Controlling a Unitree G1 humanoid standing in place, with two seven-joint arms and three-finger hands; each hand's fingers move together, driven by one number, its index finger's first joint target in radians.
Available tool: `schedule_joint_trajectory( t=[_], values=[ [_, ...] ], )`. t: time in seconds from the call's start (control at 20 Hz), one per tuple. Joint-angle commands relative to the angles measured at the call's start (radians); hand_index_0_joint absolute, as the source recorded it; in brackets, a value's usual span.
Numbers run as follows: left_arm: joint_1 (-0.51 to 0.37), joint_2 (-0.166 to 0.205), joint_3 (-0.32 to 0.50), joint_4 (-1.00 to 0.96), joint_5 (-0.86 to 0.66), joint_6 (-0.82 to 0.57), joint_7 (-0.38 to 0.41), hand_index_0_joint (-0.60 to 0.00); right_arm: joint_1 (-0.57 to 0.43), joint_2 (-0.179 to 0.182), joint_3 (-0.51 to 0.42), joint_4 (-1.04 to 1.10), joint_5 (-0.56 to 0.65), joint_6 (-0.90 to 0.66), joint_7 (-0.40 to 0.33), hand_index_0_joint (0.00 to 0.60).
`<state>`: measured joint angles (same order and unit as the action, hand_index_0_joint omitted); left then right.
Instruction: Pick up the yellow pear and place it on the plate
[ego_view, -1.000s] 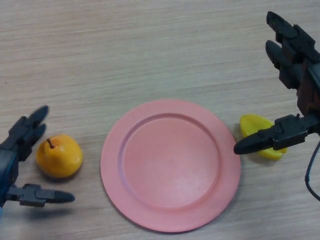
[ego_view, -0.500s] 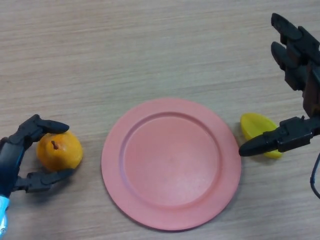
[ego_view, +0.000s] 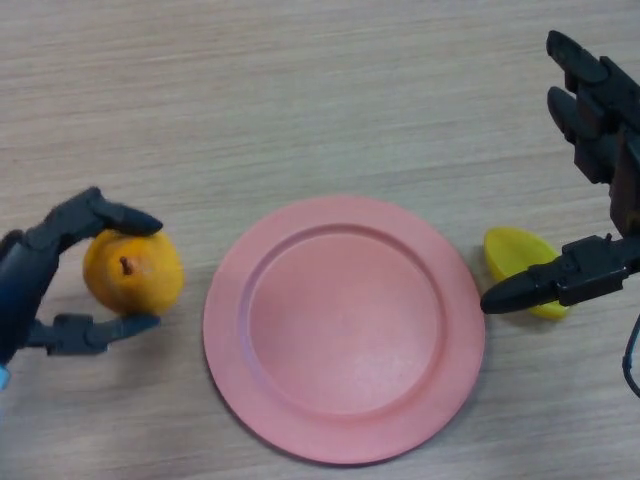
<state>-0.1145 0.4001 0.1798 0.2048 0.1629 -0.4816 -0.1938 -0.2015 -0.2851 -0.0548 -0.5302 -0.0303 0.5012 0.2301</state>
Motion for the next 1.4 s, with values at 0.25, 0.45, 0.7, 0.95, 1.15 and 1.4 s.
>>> schedule_joint_trajectory(
  t=[0.25, 0.45, 0.7, 0.95, 1.15, 1.4],
  values=[
    [-0.015, -0.093, -0.102, -0.311, -0.137, 0.252, -0.222, -0.6, -0.02, -0.029, -0.072, -0.07, 0.031, -0.145, -0.033, 0.0],
    [-0.063, -0.175, -0.207, -0.235, -0.181, 0.354, -0.171, -0.6, -0.018, -0.037, -0.079, -0.102, 0.031, -0.091, -0.014, 0.0],
    [-0.098, -0.209, -0.28, -0.078, -0.143, 0.272, -0.109, -0.6, -0.007, -0.042, -0.093, -0.126, 0.036, -0.071, 0.003, 0.0],
    [-0.155, -0.21, -0.34, 0.063, -0.185, 0.107, -0.004, -0.6, 0.002, -0.051, -0.117, -0.14, 0.038, -0.075, -0.003, 0.0],
    [-0.168, -0.21, -0.341, 0.096, -0.102, 0.081, 0.077, -0.6, 0.006, -0.048, -0.113, -0.14, 0.014, -0.116, -0.025, 0.0],
    [-0.159, -0.21, -0.341, 0.066, -0.051, 0.125, 0.12, -0.05, 0.014, -0.043, -0.112, -0.178, 0.024, -0.07, -0.011, 0.0]
  ],
)
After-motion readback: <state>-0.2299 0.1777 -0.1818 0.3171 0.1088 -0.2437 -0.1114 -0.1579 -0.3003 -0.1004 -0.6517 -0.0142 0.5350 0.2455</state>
